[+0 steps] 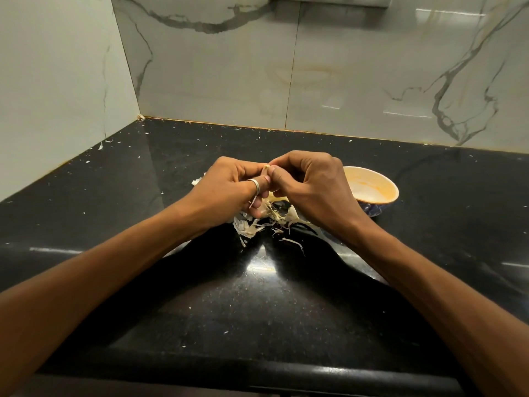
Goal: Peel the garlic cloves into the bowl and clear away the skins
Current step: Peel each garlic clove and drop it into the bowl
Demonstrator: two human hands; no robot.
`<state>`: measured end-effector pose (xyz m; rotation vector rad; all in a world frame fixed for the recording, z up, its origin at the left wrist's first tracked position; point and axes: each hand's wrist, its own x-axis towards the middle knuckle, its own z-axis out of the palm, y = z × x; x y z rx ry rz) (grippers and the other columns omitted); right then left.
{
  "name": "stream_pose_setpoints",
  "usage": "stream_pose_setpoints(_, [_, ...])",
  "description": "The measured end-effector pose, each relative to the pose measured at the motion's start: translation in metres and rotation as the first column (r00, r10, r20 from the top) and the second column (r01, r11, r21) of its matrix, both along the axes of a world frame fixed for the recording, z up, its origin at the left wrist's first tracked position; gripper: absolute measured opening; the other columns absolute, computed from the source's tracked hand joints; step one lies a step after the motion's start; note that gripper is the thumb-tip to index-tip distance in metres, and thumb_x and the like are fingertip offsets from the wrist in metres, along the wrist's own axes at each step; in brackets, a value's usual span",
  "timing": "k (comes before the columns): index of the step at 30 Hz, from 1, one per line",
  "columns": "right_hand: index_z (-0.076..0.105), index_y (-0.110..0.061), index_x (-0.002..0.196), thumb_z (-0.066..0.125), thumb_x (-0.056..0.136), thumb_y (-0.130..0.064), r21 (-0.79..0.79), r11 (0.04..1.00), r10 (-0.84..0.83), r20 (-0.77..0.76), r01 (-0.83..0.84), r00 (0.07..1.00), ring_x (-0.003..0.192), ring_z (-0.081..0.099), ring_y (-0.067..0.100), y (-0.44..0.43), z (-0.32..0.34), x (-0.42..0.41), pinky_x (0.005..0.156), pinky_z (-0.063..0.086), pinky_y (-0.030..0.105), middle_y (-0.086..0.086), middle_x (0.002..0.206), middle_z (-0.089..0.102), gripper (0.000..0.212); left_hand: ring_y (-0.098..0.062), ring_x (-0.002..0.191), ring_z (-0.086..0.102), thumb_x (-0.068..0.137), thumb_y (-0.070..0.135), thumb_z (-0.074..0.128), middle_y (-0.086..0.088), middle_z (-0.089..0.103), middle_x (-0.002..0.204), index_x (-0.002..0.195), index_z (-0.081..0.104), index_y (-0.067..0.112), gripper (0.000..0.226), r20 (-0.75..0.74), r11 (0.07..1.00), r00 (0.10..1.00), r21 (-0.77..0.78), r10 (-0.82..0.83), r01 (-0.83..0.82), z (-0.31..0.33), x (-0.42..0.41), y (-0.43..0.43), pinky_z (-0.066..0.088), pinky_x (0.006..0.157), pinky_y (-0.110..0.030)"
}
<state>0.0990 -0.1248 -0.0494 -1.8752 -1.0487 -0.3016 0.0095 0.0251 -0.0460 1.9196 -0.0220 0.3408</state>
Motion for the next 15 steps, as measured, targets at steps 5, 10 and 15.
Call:
stream_pose_setpoints(5, [0.078,-0.013,0.095,0.069,0.094,-0.02,-0.044,0.999,0.001,0.016,0.0,1.0,0.073,0.073,0.012,-0.0005,-0.0004,0.0012,0.069,0.061,0.042,-0.002,0.08,0.076,0.012,-0.008,0.052,0.051,0.102,0.0,0.05,-0.01,0.054,0.071,0.104,0.07,-0.005,0.021,-0.014,1.0,1.0,0.014,-0.004,0.004,-0.0014,-0.0017,-0.0035,0.052,0.05,-0.022])
stream_pose_setpoints(10, [0.079,-0.016,0.094,0.069,0.094,-0.019,-0.047,0.999,0.021,-0.044,-0.023,0.999,0.074,0.074,0.017,-0.0019,0.0003,0.0042,0.069,0.061,0.046,-0.001,0.079,0.076,0.011,-0.008,0.052,0.052,0.101,-0.002,0.05,-0.009,0.055,0.069,0.108,0.071,-0.002,0.022,-0.022,1.0,1.0,0.01,-0.005,0.006,-0.0023,-0.0006,-0.003,0.052,0.05,-0.022])
stream_pose_setpoints(15, [0.076,-0.015,0.092,0.067,0.094,-0.02,-0.033,0.999,0.031,-0.082,-0.034,0.996,0.071,0.074,0.018,-0.0003,-0.0027,0.0035,0.067,0.06,0.047,0.0,0.076,0.075,0.011,-0.009,0.05,0.052,0.101,-0.002,0.051,-0.014,0.055,0.07,0.106,0.072,0.001,0.022,0.004,1.0,1.0,0.002,-0.002,0.002,-0.0025,-0.0021,-0.006,0.053,0.049,-0.022])
